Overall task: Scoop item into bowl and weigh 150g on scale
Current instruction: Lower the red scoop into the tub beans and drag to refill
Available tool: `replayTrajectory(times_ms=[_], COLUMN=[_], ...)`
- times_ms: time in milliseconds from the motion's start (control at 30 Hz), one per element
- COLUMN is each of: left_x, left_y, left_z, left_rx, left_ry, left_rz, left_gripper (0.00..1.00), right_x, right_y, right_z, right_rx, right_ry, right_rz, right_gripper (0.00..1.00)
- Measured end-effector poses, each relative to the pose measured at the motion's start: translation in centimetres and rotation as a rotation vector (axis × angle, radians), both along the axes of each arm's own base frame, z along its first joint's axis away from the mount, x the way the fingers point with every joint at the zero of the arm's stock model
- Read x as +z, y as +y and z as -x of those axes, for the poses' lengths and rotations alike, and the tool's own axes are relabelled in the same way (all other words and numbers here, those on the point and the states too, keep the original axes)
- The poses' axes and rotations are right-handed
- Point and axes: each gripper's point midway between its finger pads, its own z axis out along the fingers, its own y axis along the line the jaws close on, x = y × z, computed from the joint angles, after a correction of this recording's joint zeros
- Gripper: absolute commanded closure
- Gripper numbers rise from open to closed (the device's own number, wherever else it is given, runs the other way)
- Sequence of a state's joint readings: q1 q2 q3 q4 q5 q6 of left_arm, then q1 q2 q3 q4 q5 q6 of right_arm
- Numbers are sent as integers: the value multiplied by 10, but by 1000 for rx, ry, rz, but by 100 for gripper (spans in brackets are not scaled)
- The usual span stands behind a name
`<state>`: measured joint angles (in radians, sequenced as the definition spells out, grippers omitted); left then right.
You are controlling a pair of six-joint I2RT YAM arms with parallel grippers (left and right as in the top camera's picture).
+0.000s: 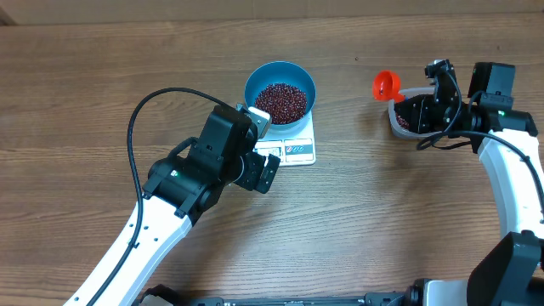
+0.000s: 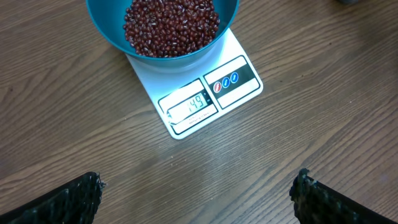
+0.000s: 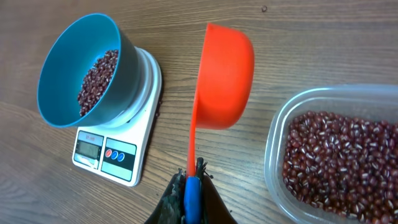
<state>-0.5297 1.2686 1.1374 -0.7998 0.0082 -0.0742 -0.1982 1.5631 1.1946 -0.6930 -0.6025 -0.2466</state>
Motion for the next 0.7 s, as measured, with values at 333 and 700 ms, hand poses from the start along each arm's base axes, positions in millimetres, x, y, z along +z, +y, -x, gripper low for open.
replayTrajectory(times_ms=[333, 700], left_x=[0, 0], left_y=[0, 0], left_z=[0, 0], left_rx=[0, 0], left_ry=[0, 0], left_rz=[0, 0], left_gripper=[0, 1], right_x=[-9, -33], right_y=[-19, -83], right_z=[2, 30], right_rx=[-69, -327], right_ry=[42, 227], right_rz=[54, 122], right_gripper=[96, 96])
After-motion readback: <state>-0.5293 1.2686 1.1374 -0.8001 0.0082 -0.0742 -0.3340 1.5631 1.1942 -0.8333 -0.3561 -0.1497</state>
